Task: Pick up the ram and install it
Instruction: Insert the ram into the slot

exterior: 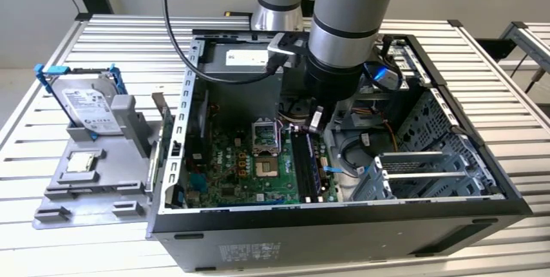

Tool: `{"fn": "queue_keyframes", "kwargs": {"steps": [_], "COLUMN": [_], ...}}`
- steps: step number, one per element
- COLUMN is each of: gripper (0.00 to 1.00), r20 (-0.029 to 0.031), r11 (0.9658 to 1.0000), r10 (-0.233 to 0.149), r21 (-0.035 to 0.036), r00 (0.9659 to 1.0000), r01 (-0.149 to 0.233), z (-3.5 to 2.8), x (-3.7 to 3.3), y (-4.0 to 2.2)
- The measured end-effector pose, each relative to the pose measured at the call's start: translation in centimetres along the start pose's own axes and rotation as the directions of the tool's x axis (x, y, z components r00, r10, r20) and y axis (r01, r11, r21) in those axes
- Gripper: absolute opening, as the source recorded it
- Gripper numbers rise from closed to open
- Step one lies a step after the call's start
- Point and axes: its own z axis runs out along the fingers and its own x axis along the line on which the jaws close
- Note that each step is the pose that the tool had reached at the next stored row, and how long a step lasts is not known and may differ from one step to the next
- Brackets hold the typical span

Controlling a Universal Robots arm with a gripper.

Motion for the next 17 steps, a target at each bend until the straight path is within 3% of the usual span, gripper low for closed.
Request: {"fn": "queue_keyframes", "kwargs": {"steps": [4, 8, 12, 17], "gripper": [0.00, 0.00, 0.00, 0.00], "r20": [0.0021, 0.0042, 0.0064, 0.0088], "r11": [0.9974, 0.9896, 0.9764, 0.9564], "r10": [-0.072, -0.144, -0.216, -0.292], "r21": [-0.0018, -0.0033, -0.0047, -0.0060], "r00": [0.9974, 0.9896, 0.9764, 0.9564], "r01": [0.072, 0.144, 0.216, 0.292], "z": [0.02, 0.02, 0.02, 0.02], "x": [0.00, 0.00, 0.00, 0.00], "y": [0.00, 0.00, 0.00, 0.00]}}
